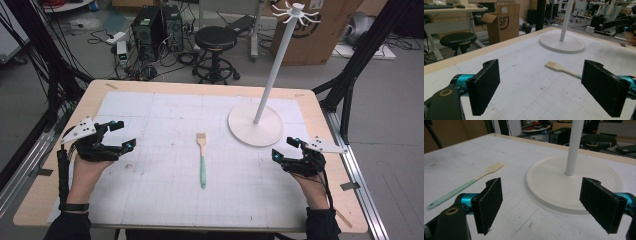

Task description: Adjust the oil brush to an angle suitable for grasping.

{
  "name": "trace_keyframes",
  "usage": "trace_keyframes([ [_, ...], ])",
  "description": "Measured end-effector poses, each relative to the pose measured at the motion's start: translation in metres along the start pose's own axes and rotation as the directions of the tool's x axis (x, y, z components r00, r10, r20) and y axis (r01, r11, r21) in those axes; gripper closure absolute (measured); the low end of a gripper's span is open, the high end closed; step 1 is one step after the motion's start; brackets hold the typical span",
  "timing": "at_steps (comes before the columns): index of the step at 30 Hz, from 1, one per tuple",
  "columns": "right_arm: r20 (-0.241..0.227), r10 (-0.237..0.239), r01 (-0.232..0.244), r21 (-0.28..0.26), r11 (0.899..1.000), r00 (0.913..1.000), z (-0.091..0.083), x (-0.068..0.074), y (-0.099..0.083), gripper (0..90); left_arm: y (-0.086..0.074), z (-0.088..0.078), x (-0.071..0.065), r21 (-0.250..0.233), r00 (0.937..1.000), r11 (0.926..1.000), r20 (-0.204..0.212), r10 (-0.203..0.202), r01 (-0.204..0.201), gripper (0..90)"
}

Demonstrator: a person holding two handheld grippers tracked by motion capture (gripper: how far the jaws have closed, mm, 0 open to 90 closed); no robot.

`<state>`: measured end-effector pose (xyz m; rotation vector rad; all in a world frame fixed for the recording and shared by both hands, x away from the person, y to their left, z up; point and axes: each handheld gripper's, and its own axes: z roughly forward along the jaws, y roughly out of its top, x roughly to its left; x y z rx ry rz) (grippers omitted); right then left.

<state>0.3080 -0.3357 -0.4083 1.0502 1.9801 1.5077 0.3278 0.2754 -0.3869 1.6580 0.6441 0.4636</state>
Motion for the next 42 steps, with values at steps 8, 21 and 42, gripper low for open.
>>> trace_keyframes([
  [8, 0.010, 0.009, -0.009, -0.019, 1.000, 0.9999, -0.001, -0.003, 0.000, 17.0, -0.002, 0.004, -0.001, 0.026, 0.9999, 0.9996, 0.013, -0.009, 0.008, 16.0],
  [21, -0.003, -0.001, 0.001, -0.018, 1.000, 1.0000, -0.001, -0.001, 0.000, 17.0, -0.003, 0.007, 0.000, 0.019, 0.9999, 0.9997, 0.006, -0.016, 0.016, 15.8],
  [42, 0.038, 0.002, -0.001, -0.024, 1.000, 0.9993, -0.006, 0.000, 0.002, 17.1, -0.004, 0.017, -0.012, 0.030, 0.9943, 0.9996, 0.107, 0.000, -0.003, 31.9],
])
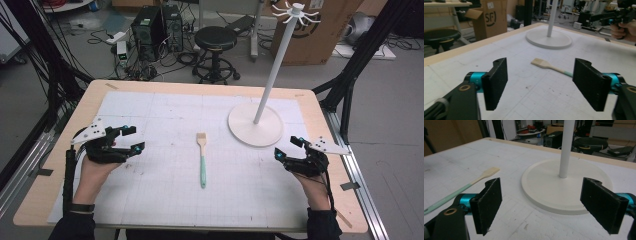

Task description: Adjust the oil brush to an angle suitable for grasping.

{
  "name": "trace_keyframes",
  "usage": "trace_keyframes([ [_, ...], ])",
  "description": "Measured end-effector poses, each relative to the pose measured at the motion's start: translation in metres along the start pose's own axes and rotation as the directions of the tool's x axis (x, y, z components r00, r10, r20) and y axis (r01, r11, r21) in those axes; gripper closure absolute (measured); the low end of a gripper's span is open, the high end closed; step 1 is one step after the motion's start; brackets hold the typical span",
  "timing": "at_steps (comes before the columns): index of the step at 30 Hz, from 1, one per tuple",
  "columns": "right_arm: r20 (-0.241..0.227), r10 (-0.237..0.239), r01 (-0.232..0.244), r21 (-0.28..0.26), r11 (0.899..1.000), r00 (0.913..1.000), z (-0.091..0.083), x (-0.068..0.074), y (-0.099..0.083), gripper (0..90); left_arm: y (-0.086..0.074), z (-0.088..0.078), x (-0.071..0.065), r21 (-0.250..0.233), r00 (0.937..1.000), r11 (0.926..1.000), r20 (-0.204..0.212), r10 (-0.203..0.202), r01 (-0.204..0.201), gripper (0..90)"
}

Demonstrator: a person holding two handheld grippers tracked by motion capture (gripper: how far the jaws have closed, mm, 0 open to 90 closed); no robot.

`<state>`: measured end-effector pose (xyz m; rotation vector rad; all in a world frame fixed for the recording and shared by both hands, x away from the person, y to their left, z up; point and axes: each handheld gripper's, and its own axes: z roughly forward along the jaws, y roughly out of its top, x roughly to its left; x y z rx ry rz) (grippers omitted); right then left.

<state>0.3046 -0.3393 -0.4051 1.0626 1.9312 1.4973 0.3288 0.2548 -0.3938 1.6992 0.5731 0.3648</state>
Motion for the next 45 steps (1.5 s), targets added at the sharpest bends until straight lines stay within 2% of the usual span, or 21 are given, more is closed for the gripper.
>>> trace_keyframes([
  [1, 0.000, 0.000, 0.000, 0.000, 1.000, 1.0000, 0.000, 0.000, 0.000, 17.1, -0.001, 0.002, -0.001, 0.007, 0.9999, 1.0000, 0.011, 0.000, 0.000, 31.9],
  [2, 0.000, 0.004, -0.004, -0.001, 1.000, 1.0000, 0.000, -0.001, 0.000, 17.1, -0.002, 0.005, -0.002, 0.017, 0.9998, 0.9998, 0.021, 0.003, -0.004, 37.2],
  [3, 0.000, 0.004, -0.004, -0.001, 1.000, 1.0000, 0.000, -0.001, 0.000, 17.1, -0.003, 0.008, -0.003, 0.031, 0.9995, 0.9995, 0.032, 0.008, -0.009, 37.2],
  [5, 0.001, 0.004, -0.004, 0.002, 1.000, 1.0000, 0.000, -0.001, 0.000, 17.3, -0.005, 0.014, -0.006, 0.061, 0.9989, 0.9979, 0.042, 0.018, -0.021, 44.5],
  [6, 0.001, 0.004, -0.004, 0.002, 1.000, 1.0000, 0.000, -0.001, 0.000, 17.3, -0.007, 0.017, -0.008, 0.072, 0.9987, 0.9972, 0.048, 0.019, -0.022, 44.5],
  [9, 0.000, -0.001, 0.001, 0.003, 1.000, 1.0000, 0.000, -0.001, 0.000, 17.4, -0.010, 0.025, -0.010, 0.083, 0.9978, 0.9964, 0.064, 0.013, -0.018, 47.6],
  [11, -0.003, 0.001, -0.001, 0.005, 1.000, 1.0000, 0.001, 0.000, 0.000, 17.4, -0.012, 0.028, -0.012, 0.086, 0.9968, 0.9962, 0.080, 0.005, -0.012, 54.1],
  [15, 0.001, 0.000, 0.000, 0.006, 1.000, 1.0000, 0.001, 0.000, 0.000, 17.4, -0.014, 0.032, -0.014, 0.100, 0.9945, 0.9947, 0.104, 0.011, -0.022, 59.1],
  [19, 0.004, -0.002, 0.002, 0.006, 1.000, 1.0000, 0.001, 0.000, 0.000, 17.4, -0.014, 0.033, -0.014, 0.095, 0.9942, 0.9954, 0.108, -0.001, -0.009, 63.0],
  [24, 0.002, -0.005, 0.005, 0.011, 1.000, 1.0000, 0.001, 0.000, 0.000, 17.8, -0.015, 0.034, -0.015, 0.107, 0.9938, 0.9940, 0.111, 0.008, -0.020, 67.4],
  [30, -0.006, -0.015, 0.015, 0.016, 1.000, 0.9999, 0.001, -0.001, -0.001, 23.2, -0.015, 0.034, -0.016, 0.110, 0.9936, 0.9938, 0.112, 0.009, -0.021, 73.9],
  [32, -0.019, -0.010, 0.010, 0.021, 1.000, 0.9998, 0.002, -0.001, -0.002, 27.4, -0.014, 0.032, -0.015, 0.109, 0.9945, 0.9939, 0.105, 0.009, -0.020, 72.1],
  [36, -0.052, -0.004, 0.005, 0.032, 0.999, 0.9987, 0.006, -0.001, -0.002, 32.9, -0.012, 0.026, -0.011, 0.120, 0.9982, 0.9928, 0.060, -0.001, -0.007, 58.1],
  [37, -0.052, -0.004, 0.005, 0.032, 0.999, 0.9987, 0.006, -0.001, -0.002, 32.9, -0.012, 0.025, -0.010, 0.116, 0.9986, 0.9933, 0.052, -0.009, 0.002, 58.1],
  [38, -0.072, -0.008, 0.011, 0.042, 0.999, 0.9973, 0.010, 0.001, -0.002, 35.6, -0.012, 0.023, -0.009, 0.114, 0.9990, 0.9934, 0.043, -0.013, 0.008, 51.1],
  [39, -0.072, -0.008, 0.011, 0.042, 0.999, 0.9973, 0.010, 0.001, -0.002, 35.6, -0.011, 0.021, -0.007, 0.112, 0.9993, 0.9936, 0.034, -0.016, 0.012, 51.1],
  [40, -0.095, -0.014, 0.019, 0.053, 0.998, 0.9954, 0.015, 0.003, -0.002, 37.7, -0.011, 0.019, -0.006, 0.108, 0.9995, 0.9940, 0.025, -0.019, 0.016, 45.1],
  [41, -0.095, -0.014, 0.019, 0.053, 0.998, 0.9954, 0.015, 0.003, -0.002, 37.7, -0.010, 0.017, -0.005, 0.105, 0.9995, 0.9943, 0.019, -0.024, 0.022, 45.1],
  [44, -0.142, -0.038, 0.050, 0.079, 0.996, 0.9891, 0.026, 0.012, -0.002, 43.9, -0.010, 0.012, -0.002, 0.099, 0.9993, 0.9944, -0.004, -0.037, 0.037, 31.1],
  [45, -0.142, -0.038, 0.050, 0.079, 0.996, 0.9891, 0.026, 0.012, -0.002, 43.9, -0.009, 0.010, -0.001, 0.097, 0.9992, 0.9945, -0.009, -0.040, 0.041, 31.1],
])
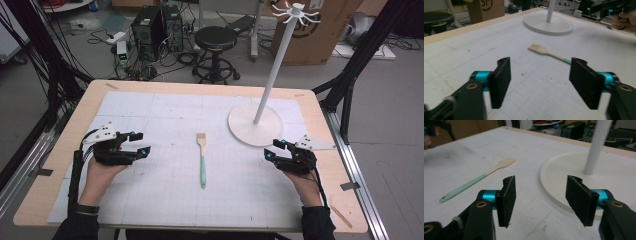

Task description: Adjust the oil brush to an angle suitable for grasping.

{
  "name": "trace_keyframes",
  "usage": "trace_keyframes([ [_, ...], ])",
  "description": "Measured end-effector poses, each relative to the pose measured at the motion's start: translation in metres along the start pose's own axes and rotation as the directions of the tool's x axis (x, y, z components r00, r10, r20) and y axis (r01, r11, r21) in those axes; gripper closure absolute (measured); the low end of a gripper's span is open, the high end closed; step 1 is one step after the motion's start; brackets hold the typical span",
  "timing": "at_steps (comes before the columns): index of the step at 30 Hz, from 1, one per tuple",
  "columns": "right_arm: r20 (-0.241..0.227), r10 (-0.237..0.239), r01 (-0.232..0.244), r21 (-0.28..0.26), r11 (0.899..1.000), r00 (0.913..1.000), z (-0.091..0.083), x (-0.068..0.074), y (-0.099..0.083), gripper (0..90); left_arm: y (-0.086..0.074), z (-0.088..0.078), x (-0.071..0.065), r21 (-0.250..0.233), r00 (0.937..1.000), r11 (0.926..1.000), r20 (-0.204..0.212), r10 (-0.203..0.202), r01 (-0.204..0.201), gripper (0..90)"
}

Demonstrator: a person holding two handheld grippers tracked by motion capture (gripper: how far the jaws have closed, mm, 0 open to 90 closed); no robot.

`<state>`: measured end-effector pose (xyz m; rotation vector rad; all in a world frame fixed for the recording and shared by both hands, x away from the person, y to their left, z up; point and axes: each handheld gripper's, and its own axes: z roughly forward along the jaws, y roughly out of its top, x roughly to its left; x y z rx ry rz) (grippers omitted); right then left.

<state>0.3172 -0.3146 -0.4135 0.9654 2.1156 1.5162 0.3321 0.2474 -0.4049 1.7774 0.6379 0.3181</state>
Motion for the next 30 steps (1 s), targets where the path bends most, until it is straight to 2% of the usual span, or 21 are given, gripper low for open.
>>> trace_keyframes([
  [1, -0.023, -0.020, 0.021, 0.014, 1.000, 0.9995, 0.006, 0.003, 0.001, 49.3, 0.000, -0.002, 0.001, -0.003, 1.0000, 1.0000, -0.005, -0.003, 0.003, 27.2],
  [3, -0.039, -0.028, 0.029, 0.019, 0.999, 0.9989, 0.009, 0.003, 0.001, 52.5, -0.001, -0.006, 0.001, -0.014, 0.9998, 0.9999, -0.022, 0.003, -0.003, 25.7],
  [5, -0.071, -0.051, 0.054, 0.040, 0.998, 0.9962, 0.016, 0.006, 0.001, 60.5, -0.008, -0.015, 0.001, -0.071, 0.9990, 0.9975, -0.044, -0.001, -0.002, 25.2],
  [10, -0.122, -0.112, 0.122, 0.080, 0.989, 0.9863, 0.028, 0.014, 0.000, 76.7, -0.013, -0.023, 0.003, -0.058, 0.9978, 0.9983, -0.066, -0.004, 0.000, 24.1],
  [13, -0.161, -0.137, 0.154, 0.101, 0.983, 0.9775, 0.037, 0.020, -0.001, 83.5, -0.015, -0.028, 0.003, -0.078, 0.9972, 0.9969, -0.075, 0.002, -0.008, 24.1],
  [15, -0.170, -0.144, 0.164, 0.107, 0.981, 0.9748, 0.040, 0.023, -0.001, 85.3, -0.016, -0.031, 0.005, -0.080, 0.9968, 0.9968, -0.080, -0.005, -0.002, 24.1],
  [16, -0.195, -0.153, 0.177, 0.115, 0.977, 0.9689, 0.047, 0.027, -0.001, 88.5, -0.016, -0.032, 0.006, -0.091, 0.9964, 0.9958, -0.084, -0.011, 0.003, 23.9],
  [18, -0.206, -0.157, 0.184, 0.119, 0.976, 0.9659, 0.051, 0.030, -0.001, 89.8, -0.016, -0.034, 0.007, -0.112, 0.9959, 0.9937, -0.088, -0.022, 0.012, 23.8],
  [19, -0.232, -0.156, 0.188, 0.122, 0.975, 0.9602, 0.058, 0.035, 0.000, 89.9, -0.016, -0.035, 0.007, -0.119, 0.9960, 0.9928, -0.088, -0.020, 0.010, 23.7],
  [20, -0.232, -0.156, 0.188, 0.122, 0.975, 0.9602, 0.058, 0.035, 0.000, 89.9, -0.015, -0.036, 0.007, -0.123, 0.9960, 0.9924, -0.087, -0.018, 0.007, 23.7],
  [21, -0.246, -0.161, 0.196, 0.127, 0.972, 0.9559, 0.062, 0.038, 0.001, 89.9, -0.015, -0.036, 0.007, -0.125, 0.9960, 0.9921, -0.087, -0.019, 0.008, 23.7],
  [22, -0.270, -0.172, 0.215, 0.136, 0.967, 0.9474, 0.069, 0.045, 0.002, 89.9, -0.015, -0.036, 0.007, -0.125, 0.9958, 0.9921, -0.089, -0.019, 0.007, 23.7],
  [23, -0.270, -0.172, 0.215, 0.136, 0.967, 0.9474, 0.069, 0.045, 0.002, 89.9, -0.015, -0.037, 0.007, -0.125, 0.9959, 0.9921, -0.089, -0.019, 0.007, 23.7],
  [24, -0.290, -0.179, 0.229, 0.147, 0.962, 0.9399, 0.077, 0.051, 0.003, 89.9, -0.015, -0.037, 0.008, -0.128, 0.9959, 0.9917, -0.088, -0.020, 0.009, 23.7],
  [26, -0.299, -0.181, 0.235, 0.155, 0.960, 0.9369, 0.080, 0.054, 0.003, 89.9, -0.015, -0.037, 0.008, -0.131, 0.9956, 0.9913, -0.091, -0.020, 0.008, 23.5],
  [27, -0.324, -0.185, 0.247, 0.162, 0.955, 0.9277, 0.088, 0.059, 0.003, 89.9, -0.015, -0.038, 0.008, -0.134, 0.9958, 0.9909, -0.089, -0.023, 0.011, 23.4],
  [29, -0.335, -0.179, 0.246, 0.169, 0.954, 0.9250, 0.091, 0.062, 0.003, 89.9, -0.015, -0.038, 0.008, -0.134, 0.9959, 0.9910, -0.088, -0.023, 0.011, 23.4],
  [30, -0.342, -0.188, 0.257, 0.171, 0.951, 0.9209, 0.095, 0.064, 0.004, 89.8, -0.015, -0.038, 0.008, -0.133, 0.9959, 0.9911, -0.087, -0.023, 0.011, 23.4],
])
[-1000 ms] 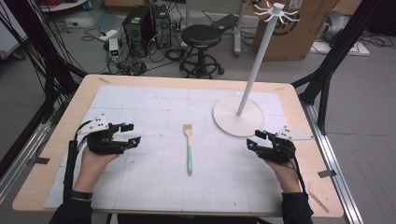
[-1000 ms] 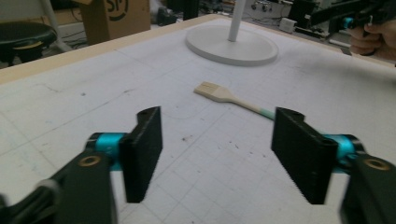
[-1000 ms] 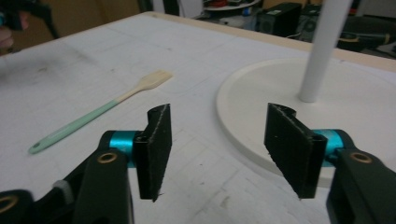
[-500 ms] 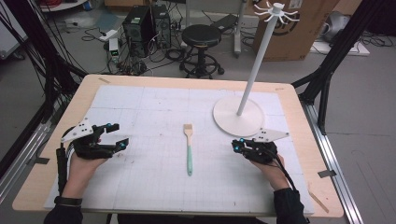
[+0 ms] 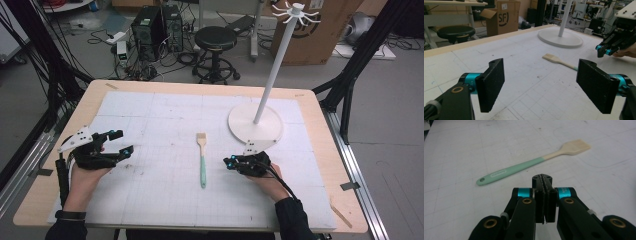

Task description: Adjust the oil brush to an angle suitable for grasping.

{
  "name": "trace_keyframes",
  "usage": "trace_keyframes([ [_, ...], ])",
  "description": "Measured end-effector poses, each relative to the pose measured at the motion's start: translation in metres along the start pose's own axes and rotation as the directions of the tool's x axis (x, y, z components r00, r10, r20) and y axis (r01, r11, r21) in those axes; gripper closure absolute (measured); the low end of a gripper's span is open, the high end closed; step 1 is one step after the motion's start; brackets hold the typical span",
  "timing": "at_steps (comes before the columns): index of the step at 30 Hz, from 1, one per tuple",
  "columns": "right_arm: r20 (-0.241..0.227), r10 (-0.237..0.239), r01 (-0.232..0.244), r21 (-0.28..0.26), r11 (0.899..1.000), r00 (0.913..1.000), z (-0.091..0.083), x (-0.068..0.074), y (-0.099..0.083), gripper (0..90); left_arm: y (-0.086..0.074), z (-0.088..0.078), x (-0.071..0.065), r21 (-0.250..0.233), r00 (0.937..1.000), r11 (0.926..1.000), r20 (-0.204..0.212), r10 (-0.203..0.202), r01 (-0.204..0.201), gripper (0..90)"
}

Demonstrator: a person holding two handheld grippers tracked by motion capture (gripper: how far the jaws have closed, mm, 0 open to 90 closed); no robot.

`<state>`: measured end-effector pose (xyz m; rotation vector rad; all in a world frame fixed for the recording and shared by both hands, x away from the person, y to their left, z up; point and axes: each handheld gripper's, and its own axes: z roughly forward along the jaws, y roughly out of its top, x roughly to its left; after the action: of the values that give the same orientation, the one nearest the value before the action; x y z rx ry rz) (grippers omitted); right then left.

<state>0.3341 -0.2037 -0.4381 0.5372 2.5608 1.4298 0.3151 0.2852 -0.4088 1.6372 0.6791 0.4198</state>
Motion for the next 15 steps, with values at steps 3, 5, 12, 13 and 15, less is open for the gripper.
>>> trace_keyframes([
  [3, -0.035, -0.013, 0.013, 0.016, 1.000, 0.9993, 0.012, 0.004, 0.004, 89.9, 0.000, 0.000, 0.000, -0.001, 1.0000, 1.0000, 0.001, -0.004, 0.004, 23.3],
  [5, -0.052, -0.026, 0.028, 0.028, 0.999, 0.9983, 0.020, 0.008, 0.006, 89.9, 0.000, 0.000, 0.000, -0.001, 1.0000, 1.0000, 0.001, -0.005, 0.005, 23.4],
  [12, -0.095, -0.063, 0.071, 0.092, 0.993, 0.9935, 0.038, 0.019, 0.011, 89.9, -0.001, 0.000, 0.001, -0.003, 1.0000, 1.0000, 0.003, -0.008, 0.008, 23.4],
  [13, -0.096, -0.058, 0.067, 0.098, 0.993, 0.9937, 0.039, 0.021, 0.012, 90.0, -0.001, 0.000, 0.001, -0.003, 1.0000, 1.0000, 0.004, -0.008, 0.008, 23.4],
  [15, -0.104, -0.093, 0.106, 0.126, 0.986, 0.9903, 0.046, 0.025, 0.014, 90.0, -0.001, 0.001, 0.001, -0.001, 1.0000, 1.0000, 0.006, -0.005, 0.005, 23.3],
])
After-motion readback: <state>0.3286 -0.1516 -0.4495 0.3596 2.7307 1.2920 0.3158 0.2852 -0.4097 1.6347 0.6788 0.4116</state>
